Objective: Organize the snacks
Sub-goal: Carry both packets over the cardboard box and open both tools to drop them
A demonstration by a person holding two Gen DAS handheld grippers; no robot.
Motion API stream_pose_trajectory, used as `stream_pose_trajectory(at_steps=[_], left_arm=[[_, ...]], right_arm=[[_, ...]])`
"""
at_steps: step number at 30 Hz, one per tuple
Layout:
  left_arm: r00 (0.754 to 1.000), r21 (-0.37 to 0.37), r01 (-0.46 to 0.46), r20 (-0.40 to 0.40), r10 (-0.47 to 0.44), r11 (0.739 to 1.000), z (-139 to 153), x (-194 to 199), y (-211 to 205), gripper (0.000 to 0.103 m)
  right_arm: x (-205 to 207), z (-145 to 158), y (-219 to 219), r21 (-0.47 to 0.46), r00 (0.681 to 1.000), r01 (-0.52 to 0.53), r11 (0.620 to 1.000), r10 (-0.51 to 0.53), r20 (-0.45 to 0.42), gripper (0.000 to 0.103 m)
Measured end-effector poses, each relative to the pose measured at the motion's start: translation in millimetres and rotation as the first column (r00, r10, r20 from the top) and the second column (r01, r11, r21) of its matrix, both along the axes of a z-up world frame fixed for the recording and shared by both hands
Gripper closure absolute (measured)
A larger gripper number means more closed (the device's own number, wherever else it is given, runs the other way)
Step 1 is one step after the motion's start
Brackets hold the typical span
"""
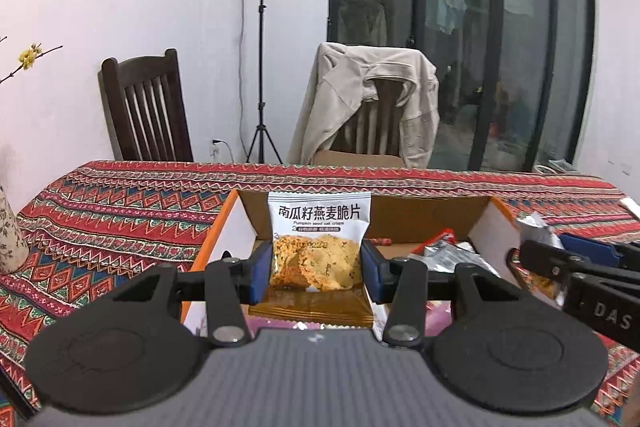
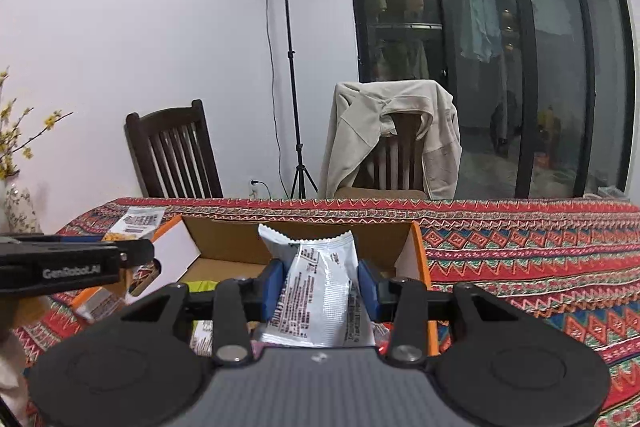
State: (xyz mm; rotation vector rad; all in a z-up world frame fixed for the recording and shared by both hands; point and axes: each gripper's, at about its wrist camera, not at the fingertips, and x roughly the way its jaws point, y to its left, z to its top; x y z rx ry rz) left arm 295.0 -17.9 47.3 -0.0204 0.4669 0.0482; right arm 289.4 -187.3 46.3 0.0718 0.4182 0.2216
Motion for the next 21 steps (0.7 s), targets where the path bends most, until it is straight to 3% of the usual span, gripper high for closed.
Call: stream_pose_trajectory(at_steps=[5,10,12,13,14,16,17,18,19,21], left_arm=[[1.000,-0.015,-0.011,0.017,0.011,1.000,-14,5,5,0.057],[1.000,0.015,-0.001,0.020,0.000,1.000,-22,5,7,0.056],[1.000,0.008,0.001,0.005,-0.001,1.000,-24,7,9,0.055],[1.000,0.004,-0.002,0.001,0.002,1.000,-25,8,10,0.047],[1.000,-0.003,-0.005,-0.002,0.005,1.000,-25,8,11,0.028],[1.000,-0.022,-0.022,0.014,0.022,1.000,-25,5,16,0.003],[0.999,-0.029,-0.038,0.028,0.039,0.999,-24,3,19,0.000],[0.998,-0.033,-0.051,0.040,0.052,0.998,-23,1,20,0.000],[0.998,-0.039,-0.052,0.045,0.054,0.998,-23,1,22,0.000],[0.997,-0.055,-0.063,0.045,0.066,0.996,-23,1,24,0.000]], right_arm=[[5,-12,-1,-0.001,1.000,0.006,1.000,-0.006,0.013,0.063],[10,-21,-2,-0.004,1.000,0.000,1.000,0.000,-0.006,0.063],[13,-24,-1,-0.012,1.000,-0.002,1.000,0.002,-0.020,0.062],[14,-26,0,-0.017,1.000,-0.004,1.000,0.003,-0.026,0.062],[15,-27,0,-0.019,1.000,-0.005,1.000,0.004,-0.030,0.058],[14,-29,-2,-0.017,1.000,0.000,1.000,-0.001,-0.031,0.050],[15,-29,-2,-0.015,0.999,0.004,1.000,-0.004,-0.034,0.034],[15,-30,-4,-0.011,0.999,0.011,1.000,-0.011,-0.036,0.011],[14,-31,-5,-0.006,0.999,0.016,1.000,-0.017,-0.035,0.001],[13,-32,-8,-0.001,0.999,0.026,1.000,-0.026,-0.036,0.000]])
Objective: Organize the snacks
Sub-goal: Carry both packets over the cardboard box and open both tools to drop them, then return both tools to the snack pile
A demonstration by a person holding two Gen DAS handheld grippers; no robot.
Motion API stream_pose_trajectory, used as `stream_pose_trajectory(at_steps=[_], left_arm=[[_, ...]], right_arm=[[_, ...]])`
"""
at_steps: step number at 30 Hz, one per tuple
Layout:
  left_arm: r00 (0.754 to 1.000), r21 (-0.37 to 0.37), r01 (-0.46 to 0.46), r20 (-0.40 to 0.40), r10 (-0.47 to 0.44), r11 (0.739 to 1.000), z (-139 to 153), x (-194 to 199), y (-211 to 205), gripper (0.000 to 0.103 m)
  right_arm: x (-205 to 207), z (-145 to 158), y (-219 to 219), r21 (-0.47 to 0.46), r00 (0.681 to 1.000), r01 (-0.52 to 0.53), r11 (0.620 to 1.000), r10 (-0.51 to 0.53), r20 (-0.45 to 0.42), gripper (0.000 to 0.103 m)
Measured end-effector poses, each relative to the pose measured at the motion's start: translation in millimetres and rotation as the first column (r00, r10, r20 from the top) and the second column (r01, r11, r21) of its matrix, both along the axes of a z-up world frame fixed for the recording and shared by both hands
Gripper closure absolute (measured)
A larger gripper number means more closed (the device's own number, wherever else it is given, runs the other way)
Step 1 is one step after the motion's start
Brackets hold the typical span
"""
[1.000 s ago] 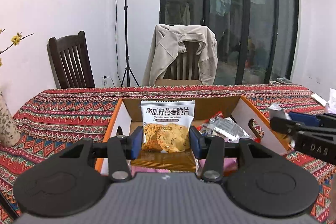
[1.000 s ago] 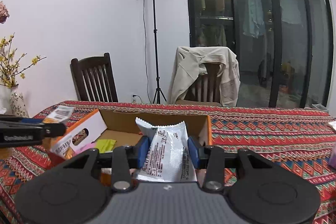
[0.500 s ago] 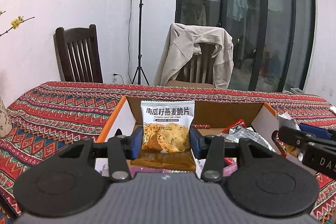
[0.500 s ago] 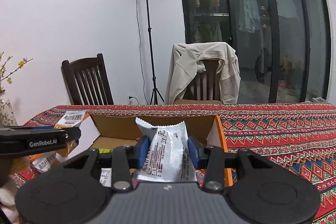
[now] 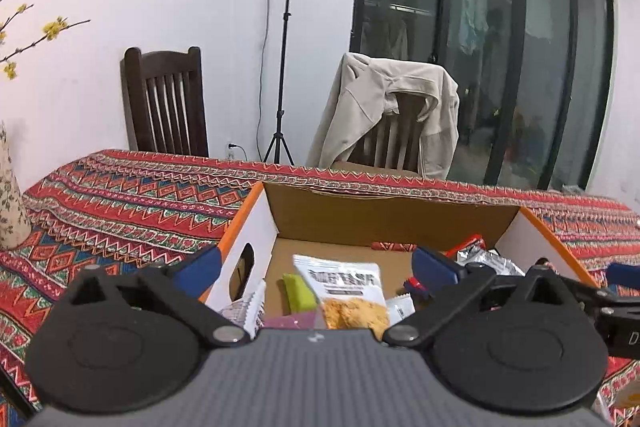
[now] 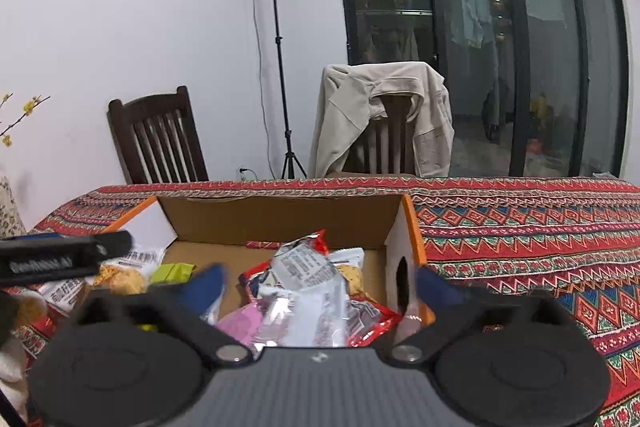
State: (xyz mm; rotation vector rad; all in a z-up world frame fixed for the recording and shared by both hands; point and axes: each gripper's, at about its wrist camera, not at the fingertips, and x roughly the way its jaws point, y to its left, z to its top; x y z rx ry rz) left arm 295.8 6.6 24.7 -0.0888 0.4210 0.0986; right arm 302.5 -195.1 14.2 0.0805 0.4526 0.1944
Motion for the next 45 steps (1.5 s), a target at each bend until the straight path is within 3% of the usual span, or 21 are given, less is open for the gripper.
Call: stream_pose_trajectory(at_steps=[8,15,29,45], left_arm=[[1.000,-0.010,-0.022,0.002,0.022,1.000,3,0,4,0.000],[1.000,-0.014,0.011,0.012,-0.011,1.000,17,-10,0,0.000],[0.997,0.001,0.072,0.030,-0.072,0.997,52,-73,1,0.000],[0.998,0.015,0.065,-0.013,-0.065,0.998,23,-160,34,0.000]], right_arm=[[-3,4,-3,0.004,1.000,0.020,1.000,-0.020,0.011,0.000],[-11,14,-4,0.006,0.999,0.015,1.000,-0.015,0.030,0.000],[-64,53,-8,0.010,0.996,-0.009,1.000,0.008,0.091,0.000],[-148,30,-8,0.016,0.998,-0.048,0.999,0.047,0.047,0.000]])
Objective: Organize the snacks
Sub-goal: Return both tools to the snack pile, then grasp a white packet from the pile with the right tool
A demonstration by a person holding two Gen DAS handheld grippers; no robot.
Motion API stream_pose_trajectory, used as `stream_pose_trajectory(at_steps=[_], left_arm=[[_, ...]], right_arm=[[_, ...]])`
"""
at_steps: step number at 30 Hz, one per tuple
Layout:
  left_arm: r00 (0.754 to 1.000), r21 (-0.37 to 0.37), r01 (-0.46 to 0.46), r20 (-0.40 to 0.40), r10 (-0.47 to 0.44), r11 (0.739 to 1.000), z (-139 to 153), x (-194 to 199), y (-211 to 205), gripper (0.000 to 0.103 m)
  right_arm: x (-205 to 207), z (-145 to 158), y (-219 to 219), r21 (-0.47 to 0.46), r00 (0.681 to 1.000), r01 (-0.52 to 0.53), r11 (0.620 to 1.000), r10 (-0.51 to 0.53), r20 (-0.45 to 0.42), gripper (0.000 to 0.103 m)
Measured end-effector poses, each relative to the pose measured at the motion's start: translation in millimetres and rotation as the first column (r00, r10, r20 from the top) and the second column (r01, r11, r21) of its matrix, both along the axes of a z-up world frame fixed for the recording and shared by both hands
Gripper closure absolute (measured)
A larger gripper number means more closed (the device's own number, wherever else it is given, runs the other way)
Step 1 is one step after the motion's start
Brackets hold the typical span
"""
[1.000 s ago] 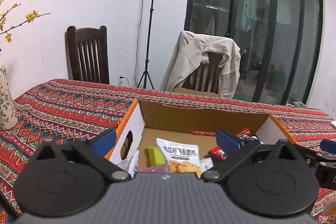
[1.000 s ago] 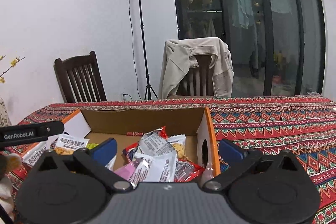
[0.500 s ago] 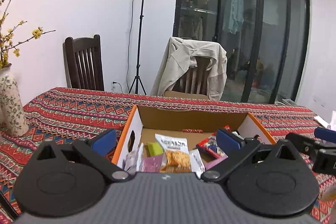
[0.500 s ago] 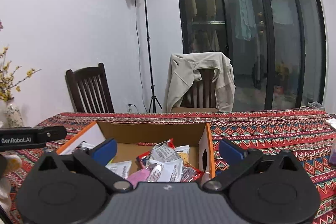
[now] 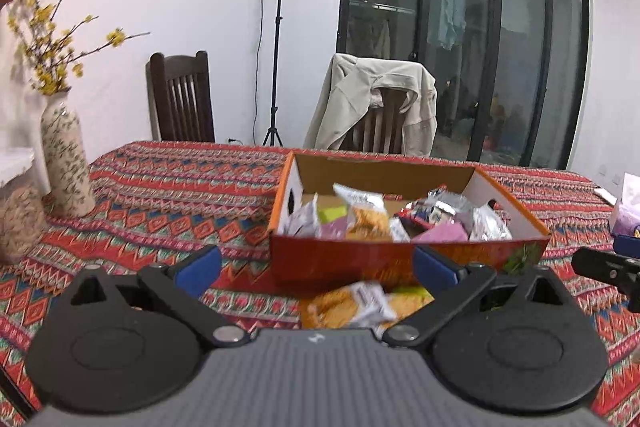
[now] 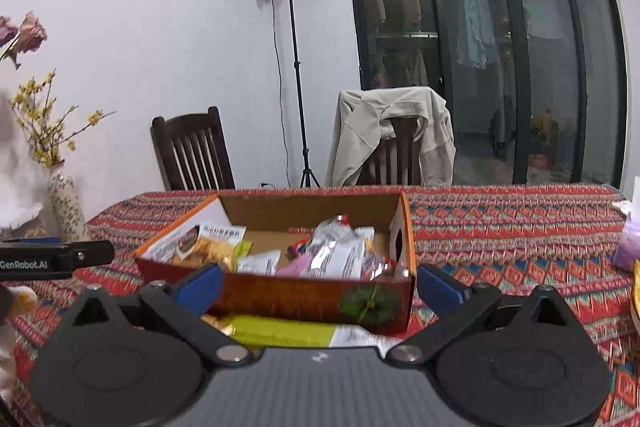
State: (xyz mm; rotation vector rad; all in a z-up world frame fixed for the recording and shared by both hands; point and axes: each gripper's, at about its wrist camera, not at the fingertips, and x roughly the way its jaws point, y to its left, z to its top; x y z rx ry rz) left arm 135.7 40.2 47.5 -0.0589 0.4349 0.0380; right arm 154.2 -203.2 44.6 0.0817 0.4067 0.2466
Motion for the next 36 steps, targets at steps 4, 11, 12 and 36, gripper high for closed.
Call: stream_pose_trajectory(at_steps=[4,11,12,36], left_arm=[[1.000,-0.010,-0.010,-0.023,0.010,1.000,-10,-13,12,0.000],[0.998,-0.014,-0.027,-0.058,0.027,1.000,-28,-39,23,0.000],[0.998,-0.016,-0.028,-0.065,0.027,0.999,-30,-43,26,0.000],[0.992,-0.047,-0.040,-0.119,0.034,0.998,-59,-103,60,0.000]], right_arm=[[-16,-9,1,0.005,1.000,-0.021,1.000,0.022,-0.021,0.000],[-36,-25,15,-0.015,0.996,-0.055,0.998,0.054,-0.071,0.000],[-37,-27,19,-0.019,0.995,-0.067,0.998,0.065,-0.080,0.000],[-44,-77,127,-0.147,0.918,-0.299,0.943,0.242,-0.315,0.014]])
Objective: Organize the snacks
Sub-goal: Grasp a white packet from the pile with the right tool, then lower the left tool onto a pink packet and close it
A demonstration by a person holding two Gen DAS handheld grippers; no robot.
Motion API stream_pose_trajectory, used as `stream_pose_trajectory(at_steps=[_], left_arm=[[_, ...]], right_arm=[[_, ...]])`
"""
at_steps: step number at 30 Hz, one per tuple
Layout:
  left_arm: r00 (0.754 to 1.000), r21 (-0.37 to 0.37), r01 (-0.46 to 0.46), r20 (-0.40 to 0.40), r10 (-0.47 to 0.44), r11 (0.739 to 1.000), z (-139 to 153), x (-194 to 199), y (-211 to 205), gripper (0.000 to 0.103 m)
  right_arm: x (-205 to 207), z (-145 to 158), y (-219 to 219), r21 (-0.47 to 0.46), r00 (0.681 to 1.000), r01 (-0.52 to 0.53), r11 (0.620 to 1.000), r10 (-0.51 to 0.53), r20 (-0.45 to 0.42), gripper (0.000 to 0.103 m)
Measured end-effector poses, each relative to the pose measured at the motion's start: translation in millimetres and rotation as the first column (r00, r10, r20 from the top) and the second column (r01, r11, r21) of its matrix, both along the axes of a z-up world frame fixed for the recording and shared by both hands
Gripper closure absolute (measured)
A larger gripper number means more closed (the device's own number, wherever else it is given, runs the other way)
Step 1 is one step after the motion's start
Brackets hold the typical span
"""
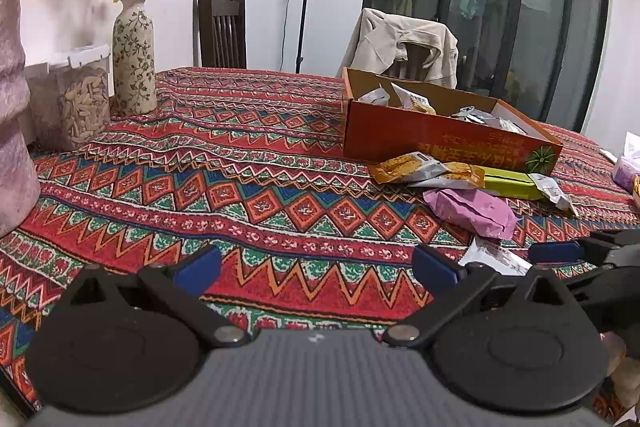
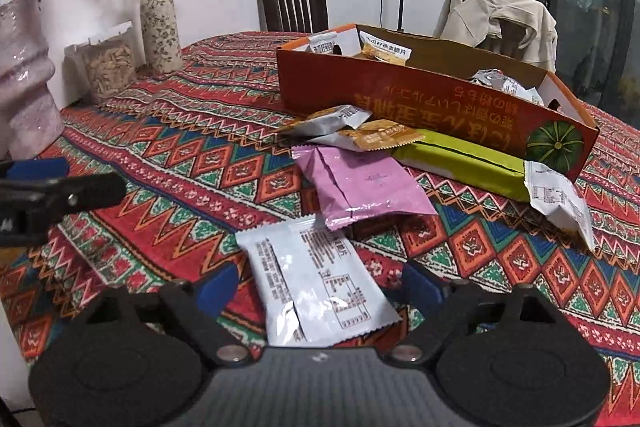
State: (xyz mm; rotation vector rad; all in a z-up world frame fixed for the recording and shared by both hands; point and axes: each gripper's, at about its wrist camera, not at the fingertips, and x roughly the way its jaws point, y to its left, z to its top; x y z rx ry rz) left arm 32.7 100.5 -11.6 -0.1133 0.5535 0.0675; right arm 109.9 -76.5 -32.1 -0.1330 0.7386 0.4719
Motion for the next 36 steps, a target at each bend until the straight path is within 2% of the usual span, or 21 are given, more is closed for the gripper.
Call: stream_pose_trajectory(at_steps=[2,4,6,11,24,36], left_arm=[[1.000,-0.005,0.003,0.000,-0.003,1.000,-1,-1,0,0.000],[1.000,-0.008,0.005,0.001,-0.005,1.000,-1,-3,0,0.000],[1.000,-0.010,0.006,0.002,-0.006,1.000,0,-4,1,0.000],[1.000,-0.010,0.005,0.006,-0.005,1.000,2,-7,1,0.000],[0.999,0.003,0.043,-0.003,-0.043,0.999,9,5,-28,0.000],[0.997,0.034,0.076,-0.038,-0.075,0.997,13,38,-70,0.000]], right_arm=[[-2,0,0,-0.001,1.000,-0.005,1.000,0.005,0.005,0.016],[-5,1,1,0.002,1.000,-0.027,1.000,0.027,0.014,0.025],[-11,4,2,0.003,0.998,-0.059,0.998,0.059,0.025,0.047],[-25,7,3,-0.012,0.995,-0.083,0.996,0.084,0.055,0.061],[-47,37,-45,0.032,0.980,-0.041,0.999,0.034,0.197,0.067],[-13,51,-93,-0.025,0.957,0.046,0.999,-0.037,0.286,0.067]])
